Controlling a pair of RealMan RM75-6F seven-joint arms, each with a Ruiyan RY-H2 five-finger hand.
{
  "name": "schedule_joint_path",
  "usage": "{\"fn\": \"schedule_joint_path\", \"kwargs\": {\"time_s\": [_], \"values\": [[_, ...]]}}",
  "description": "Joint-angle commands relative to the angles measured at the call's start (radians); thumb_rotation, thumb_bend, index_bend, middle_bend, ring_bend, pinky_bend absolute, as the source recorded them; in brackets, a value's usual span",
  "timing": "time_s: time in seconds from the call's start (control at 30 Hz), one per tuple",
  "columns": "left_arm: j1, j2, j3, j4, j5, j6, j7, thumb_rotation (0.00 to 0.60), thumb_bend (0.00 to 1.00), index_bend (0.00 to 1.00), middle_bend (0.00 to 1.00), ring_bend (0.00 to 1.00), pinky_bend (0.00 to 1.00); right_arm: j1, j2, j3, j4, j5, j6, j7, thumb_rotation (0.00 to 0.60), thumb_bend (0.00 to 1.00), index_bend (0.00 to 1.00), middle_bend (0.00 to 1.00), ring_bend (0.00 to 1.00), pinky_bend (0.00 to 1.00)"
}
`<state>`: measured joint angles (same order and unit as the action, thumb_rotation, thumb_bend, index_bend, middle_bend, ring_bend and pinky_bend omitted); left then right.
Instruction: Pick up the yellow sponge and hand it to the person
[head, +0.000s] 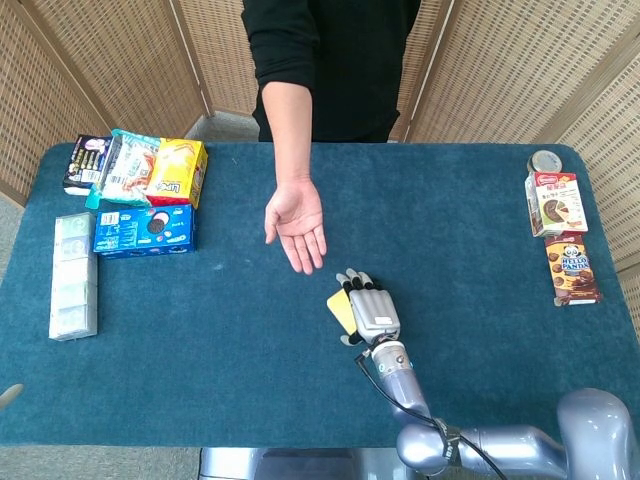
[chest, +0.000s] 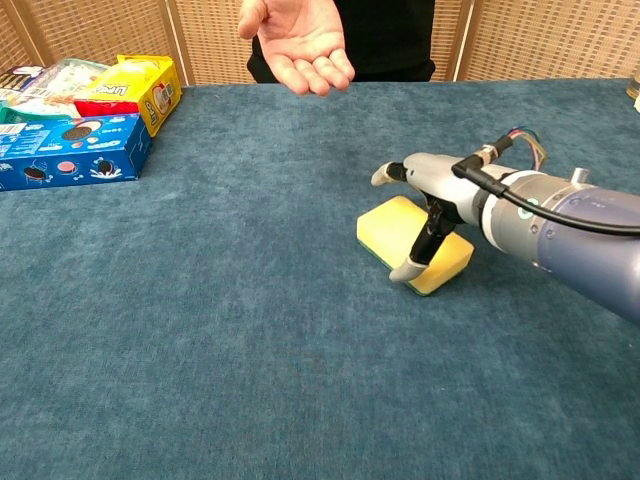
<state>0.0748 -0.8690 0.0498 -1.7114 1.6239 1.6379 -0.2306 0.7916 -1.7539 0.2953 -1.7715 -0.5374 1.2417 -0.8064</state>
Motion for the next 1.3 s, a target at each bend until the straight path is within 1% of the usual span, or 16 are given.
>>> {"fn": "schedule_joint_path", "kwargs": {"time_s": [0.03,0.17,0.27,0.37,0.43,0.5,0.63,0.83,1.03,1.07,1.13,1.2,1.23,1.3], "values": [[0.000,0.000,0.000,0.000,0.000,0.000,0.001,0.600,0.14,0.00,0.00,0.00,0.11,0.004,-0.001,-0.006,0.005,-0.005,0.004,0.003,0.600,0.00,0.04,0.10,0.15,0.17],[0.001,0.001,0.001,-0.002,0.003,0.003,-0.001,0.600,0.14,0.00,0.00,0.00,0.11,0.010,-0.006,-0.011,0.015,-0.005,0.008,0.003,0.600,0.01,0.09,0.18,0.23,0.25],[0.002,0.001,0.000,0.000,0.002,0.004,-0.004,0.600,0.14,0.00,0.00,0.00,0.11,0.015,-0.014,-0.019,0.028,-0.023,0.020,0.000,0.600,0.04,0.14,0.25,0.30,0.35],[0.003,0.002,-0.001,0.000,0.001,0.006,-0.009,0.600,0.14,0.00,0.00,0.00,0.11,0.019,-0.026,-0.036,0.045,-0.055,0.039,-0.007,0.600,0.09,0.20,0.33,0.38,0.49],[0.003,0.003,0.000,0.001,0.002,0.007,-0.012,0.600,0.14,0.00,0.00,0.00,0.11,0.017,-0.032,-0.044,0.050,-0.065,0.047,-0.008,0.600,0.15,0.25,0.39,0.44,0.58],[0.004,0.003,0.001,0.003,0.004,0.008,-0.014,0.600,0.14,0.00,0.00,0.00,0.11,0.016,-0.035,-0.053,0.053,-0.080,0.053,-0.008,0.600,0.20,0.28,0.41,0.47,0.62],[0.005,0.003,0.001,0.004,0.006,0.012,-0.020,0.600,0.14,0.00,0.00,0.00,0.11,0.002,-0.025,-0.074,0.036,-0.120,0.069,0.002,0.600,0.25,0.31,0.42,0.48,0.63],[0.006,0.005,0.001,0.005,0.007,0.014,-0.026,0.600,0.14,0.00,0.00,0.00,0.11,-0.033,0.039,-0.100,-0.052,-0.192,0.115,0.014,0.600,0.27,0.31,0.42,0.48,0.63],[0.007,0.005,0.003,0.006,0.014,0.017,-0.028,0.600,0.14,0.00,0.00,0.00,0.11,-0.078,0.145,-0.118,-0.178,-0.283,0.168,0.035,0.600,0.28,0.32,0.42,0.48,0.63],[0.008,0.005,0.004,0.007,0.015,0.019,-0.028,0.600,0.14,0.00,0.00,0.00,0.11,-0.090,0.193,-0.104,-0.230,-0.326,0.208,0.036,0.600,0.28,0.32,0.42,0.48,0.63],[0.010,0.005,0.005,0.006,0.018,0.022,-0.028,0.600,0.14,0.00,0.00,0.00,0.11,-0.102,0.256,-0.094,-0.298,-0.350,0.222,0.031,0.600,0.28,0.32,0.42,0.48,0.63],[0.011,0.005,0.007,0.007,0.022,0.025,-0.028,0.600,0.14,0.00,0.00,0.00,0.11,-0.100,0.311,-0.060,-0.349,-0.344,0.221,0.028,0.600,0.28,0.32,0.42,0.48,0.63],[0.013,0.007,0.008,0.007,0.026,0.029,-0.032,0.600,0.14,0.00,0.00,0.00,0.11,-0.094,0.343,-0.031,-0.369,-0.333,0.217,0.024,0.600,0.29,0.32,0.42,0.48,0.63],[0.015,0.007,0.008,0.011,0.027,0.034,-0.038,0.600,0.14,0.00,0.00,0.00,0.11,-0.084,0.384,0.005,-0.389,-0.310,0.208,0.018,0.600,0.29,0.32,0.42,0.48,0.63]]}}
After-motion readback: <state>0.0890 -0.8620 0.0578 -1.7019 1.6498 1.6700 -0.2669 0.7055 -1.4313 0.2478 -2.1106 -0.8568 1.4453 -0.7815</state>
